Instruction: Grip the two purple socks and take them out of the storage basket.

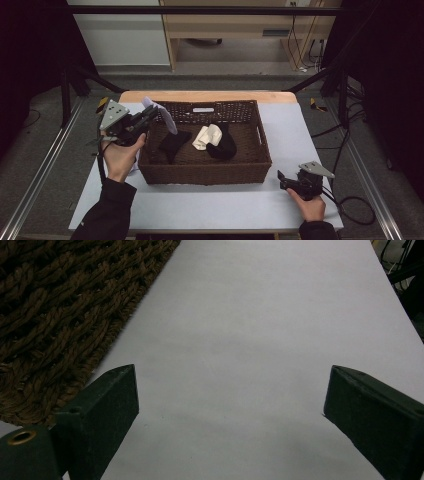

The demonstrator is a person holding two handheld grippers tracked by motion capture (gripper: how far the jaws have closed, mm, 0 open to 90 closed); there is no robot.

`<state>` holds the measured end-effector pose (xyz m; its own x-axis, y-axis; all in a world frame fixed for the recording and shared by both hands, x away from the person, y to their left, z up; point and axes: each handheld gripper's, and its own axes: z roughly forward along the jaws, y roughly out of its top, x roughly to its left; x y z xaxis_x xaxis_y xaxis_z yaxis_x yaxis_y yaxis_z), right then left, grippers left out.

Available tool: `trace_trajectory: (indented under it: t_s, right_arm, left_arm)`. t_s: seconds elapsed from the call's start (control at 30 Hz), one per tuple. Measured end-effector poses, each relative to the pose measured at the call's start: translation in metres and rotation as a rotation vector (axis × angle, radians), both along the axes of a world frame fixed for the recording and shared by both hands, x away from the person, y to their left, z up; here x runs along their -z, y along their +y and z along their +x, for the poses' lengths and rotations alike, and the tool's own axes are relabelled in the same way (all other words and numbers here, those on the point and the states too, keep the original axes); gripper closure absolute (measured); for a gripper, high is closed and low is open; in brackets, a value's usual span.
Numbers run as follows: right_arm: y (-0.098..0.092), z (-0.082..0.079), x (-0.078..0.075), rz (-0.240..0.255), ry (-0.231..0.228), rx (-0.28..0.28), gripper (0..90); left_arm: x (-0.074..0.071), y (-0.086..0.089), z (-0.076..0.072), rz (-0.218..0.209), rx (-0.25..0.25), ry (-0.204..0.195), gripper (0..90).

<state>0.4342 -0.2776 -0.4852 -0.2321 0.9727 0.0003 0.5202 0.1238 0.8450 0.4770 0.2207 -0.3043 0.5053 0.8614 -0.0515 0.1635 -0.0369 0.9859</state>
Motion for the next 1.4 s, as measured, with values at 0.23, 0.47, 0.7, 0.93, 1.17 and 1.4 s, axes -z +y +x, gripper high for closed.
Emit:
trace_trajectory:
  t_s: [0.23,0.47,0.7,0.93,1.17,1.4]
  right_arm:
    - [0.000,0.000,0.000,0.000,0.000,0.001,7.7]
    - [0.000,0.000,0.000,-0.001,0.000,0.002,7.8]
    - [0.000,0.000,0.000,-0.002,0.001,0.003,7.8]
    - [0.000,0.000,0.000,-0.003,0.002,0.002,7.7]
    - [0.000,0.000,0.000,-0.004,0.001,0.003,7.7]
    - [0.000,0.000,0.000,-0.004,0.002,0.003,7.8]
  left_arm:
    - [-0.009,0.029,-0.013,-0.016,-0.041,-0.029,83.5]
    - [-0.011,0.056,-0.021,-0.026,-0.095,-0.034,83.5]
    - [0.000,0.082,-0.023,-0.043,-0.164,-0.022,83.5]
    - [0.026,0.104,-0.021,-0.033,-0.225,0.035,83.5]
    - [0.063,0.114,-0.019,-0.012,-0.241,0.114,83.5]
    - [0.090,0.114,-0.020,0.004,-0.235,0.169,83.4]
